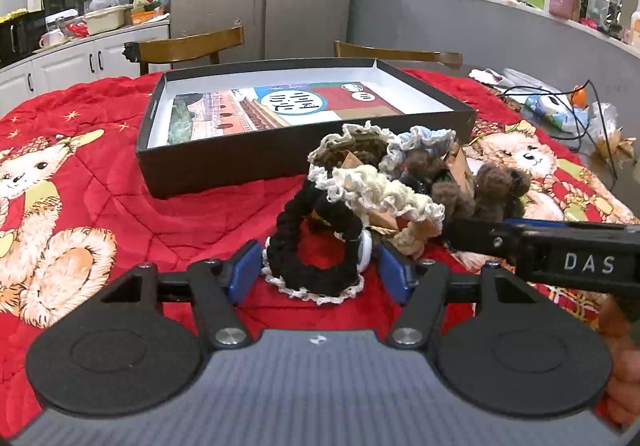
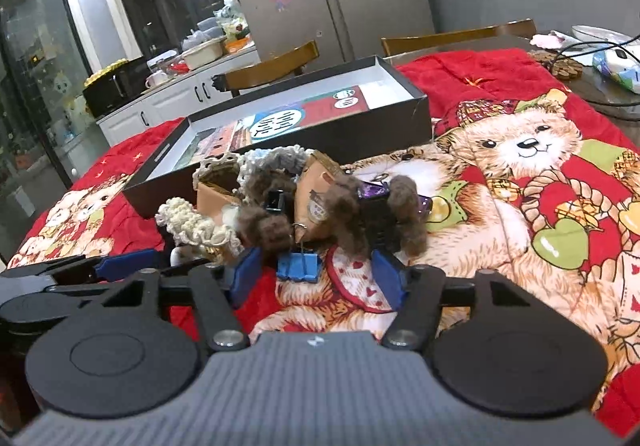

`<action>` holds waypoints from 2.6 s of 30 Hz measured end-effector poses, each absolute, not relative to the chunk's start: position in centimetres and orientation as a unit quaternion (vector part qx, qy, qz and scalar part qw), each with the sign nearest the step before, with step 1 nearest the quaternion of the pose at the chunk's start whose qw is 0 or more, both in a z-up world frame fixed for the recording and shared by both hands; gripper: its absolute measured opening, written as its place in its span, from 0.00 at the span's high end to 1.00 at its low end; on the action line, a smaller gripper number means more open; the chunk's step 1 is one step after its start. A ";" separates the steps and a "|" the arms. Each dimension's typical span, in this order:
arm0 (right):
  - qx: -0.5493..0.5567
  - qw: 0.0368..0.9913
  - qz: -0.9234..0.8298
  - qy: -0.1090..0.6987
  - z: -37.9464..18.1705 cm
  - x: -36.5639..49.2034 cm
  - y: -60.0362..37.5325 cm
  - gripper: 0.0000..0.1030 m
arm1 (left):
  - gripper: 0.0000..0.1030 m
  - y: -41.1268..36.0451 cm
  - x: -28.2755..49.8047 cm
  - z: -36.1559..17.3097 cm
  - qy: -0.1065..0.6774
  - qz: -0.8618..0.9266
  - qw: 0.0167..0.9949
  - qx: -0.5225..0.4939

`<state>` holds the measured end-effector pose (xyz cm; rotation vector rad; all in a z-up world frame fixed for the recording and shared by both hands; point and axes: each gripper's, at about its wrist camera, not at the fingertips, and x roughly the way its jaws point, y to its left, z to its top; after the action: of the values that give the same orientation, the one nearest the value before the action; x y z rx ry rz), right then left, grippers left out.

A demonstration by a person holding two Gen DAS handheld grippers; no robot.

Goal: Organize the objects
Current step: 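Close the left tool on the black scrunchie while the right tool closes on the blue binder clip, then lift the black scrunchie with the left tool while the right tool carries the clip over the box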

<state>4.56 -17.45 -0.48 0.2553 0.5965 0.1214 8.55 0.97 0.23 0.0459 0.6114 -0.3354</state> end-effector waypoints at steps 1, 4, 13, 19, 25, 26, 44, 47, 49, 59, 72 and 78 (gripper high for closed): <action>0.121 0.947 0.059 0.292 -0.4 4.5 -17.3 0.36 | 0.33 1.0 8.6 0.2 0.300 -0.163 0.940 0.022; 0.121 0.947 0.064 0.290 -0.4 4.5 -17.3 0.36 | 0.33 1.2 8.6 0.1 0.303 -0.164 0.939 0.015; 0.133 0.948 0.054 0.284 -0.4 4.4 -17.8 0.34 | 0.32 1.3 8.6 0.1 0.306 -0.151 0.940 0.014; 0.128 0.950 0.062 0.278 -0.2 4.2 -17.6 0.39 | 0.25 1.2 8.8 0.1 0.311 -0.134 0.941 0.023; 0.105 0.951 0.094 0.276 -0.1 4.1 -16.5 0.52 | 0.23 1.2 8.8 0.0 0.312 -0.132 0.940 0.026; 0.098 0.950 0.096 0.281 -0.1 4.3 -16.1 0.56 | 0.23 1.2 8.8 0.0 0.312 -0.131 0.941 0.028; 0.061 0.948 0.063 0.307 -0.5 5.3 -14.6 0.56 | 0.73 2.3 8.5 0.3 0.299 -0.079 0.951 0.006; 0.073 0.948 0.063 0.304 -0.5 5.3 -15.0 0.73 | 0.74 2.1 8.1 0.5 0.292 -0.069 0.954 0.015; 0.085 0.947 0.068 0.303 -0.5 5.3 -15.4 0.73 | 0.74 2.0 7.8 0.5 0.290 -0.063 0.955 0.019; 0.095 0.955 0.096 0.265 0.1 4.0 -15.7 0.73 | 0.74 2.5 6.7 1.0 0.258 -0.038 0.965 0.013; 0.114 0.966 0.103 0.210 0.9 2.4 -16.6 0.74 | 0.74 2.5 5.5 1.6 0.218 -0.030 0.975 0.016; 0.132 0.965 0.125 0.186 2.0 1.9 -17.0 0.74 | 0.74 2.5 4.6 1.9 0.188 -0.038 0.981 0.019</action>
<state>1.93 -17.01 1.99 0.2673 0.3767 0.2538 4.64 2.46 1.94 0.0380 0.3792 -0.0767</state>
